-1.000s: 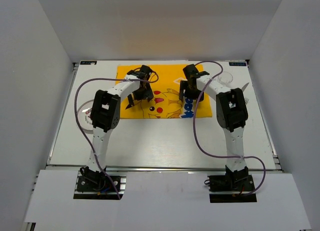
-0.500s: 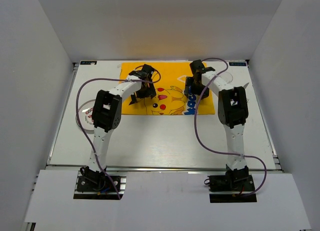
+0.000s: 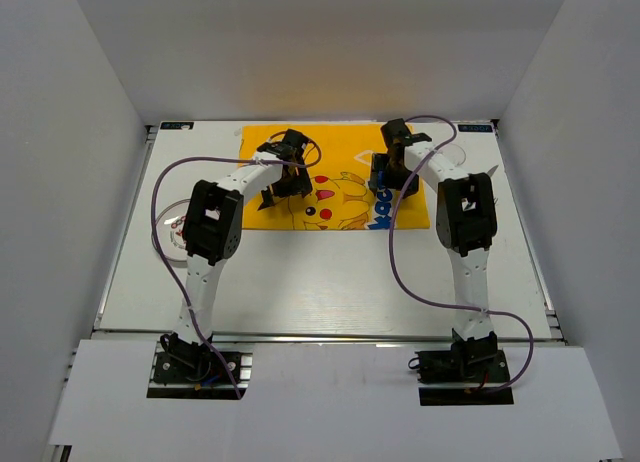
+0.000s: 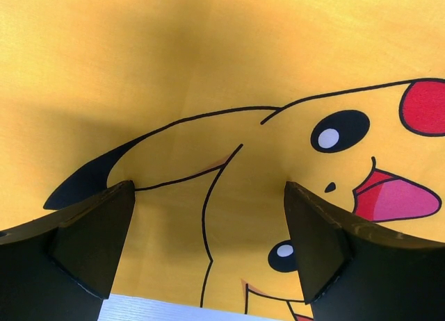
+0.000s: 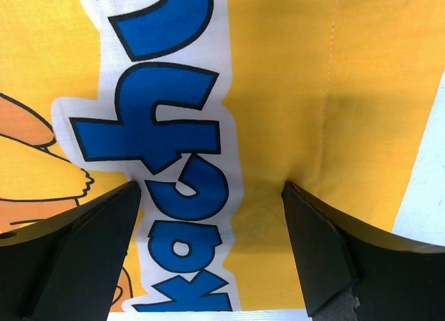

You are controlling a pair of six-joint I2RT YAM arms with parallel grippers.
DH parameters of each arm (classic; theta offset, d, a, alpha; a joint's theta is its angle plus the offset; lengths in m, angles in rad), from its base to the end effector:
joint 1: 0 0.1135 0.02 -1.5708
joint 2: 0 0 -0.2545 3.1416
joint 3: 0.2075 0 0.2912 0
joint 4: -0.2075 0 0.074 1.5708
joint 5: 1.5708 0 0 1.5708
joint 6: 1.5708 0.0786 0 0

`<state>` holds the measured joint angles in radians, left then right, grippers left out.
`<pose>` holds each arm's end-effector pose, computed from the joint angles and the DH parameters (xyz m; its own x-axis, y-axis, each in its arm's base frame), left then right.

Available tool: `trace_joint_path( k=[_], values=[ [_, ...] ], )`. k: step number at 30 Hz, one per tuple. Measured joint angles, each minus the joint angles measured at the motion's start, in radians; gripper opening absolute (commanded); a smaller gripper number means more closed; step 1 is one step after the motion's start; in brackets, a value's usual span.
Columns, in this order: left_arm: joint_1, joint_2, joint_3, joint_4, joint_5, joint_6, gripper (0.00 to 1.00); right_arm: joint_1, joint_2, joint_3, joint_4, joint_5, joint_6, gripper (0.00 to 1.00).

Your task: Set the dinner table for one person

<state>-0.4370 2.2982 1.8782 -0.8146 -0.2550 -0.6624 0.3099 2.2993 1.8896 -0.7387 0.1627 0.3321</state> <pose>0.4826 -0.2035 0.1005 -0.8799 -0.2458 -0.4066 -0.2625 0.9648 -0.0151 0.5151 0.1516 0.1067 -0.8987 0.0500 -0.4357 0.0585 0.9983 -0.0060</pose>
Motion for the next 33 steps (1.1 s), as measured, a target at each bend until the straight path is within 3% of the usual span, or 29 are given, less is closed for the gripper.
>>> trace_joint_path(
  k=[27,33],
  values=[
    [-0.012,-0.039,-0.059,0.018,-0.01,-0.02,0.98,-0.018,0.002,0.011,0.002,-0.021,-0.004,0.89],
    [-0.012,-0.033,-0.03,-0.053,-0.018,-0.023,0.98,-0.019,-0.009,-0.004,0.008,-0.027,-0.003,0.89]
  ],
)
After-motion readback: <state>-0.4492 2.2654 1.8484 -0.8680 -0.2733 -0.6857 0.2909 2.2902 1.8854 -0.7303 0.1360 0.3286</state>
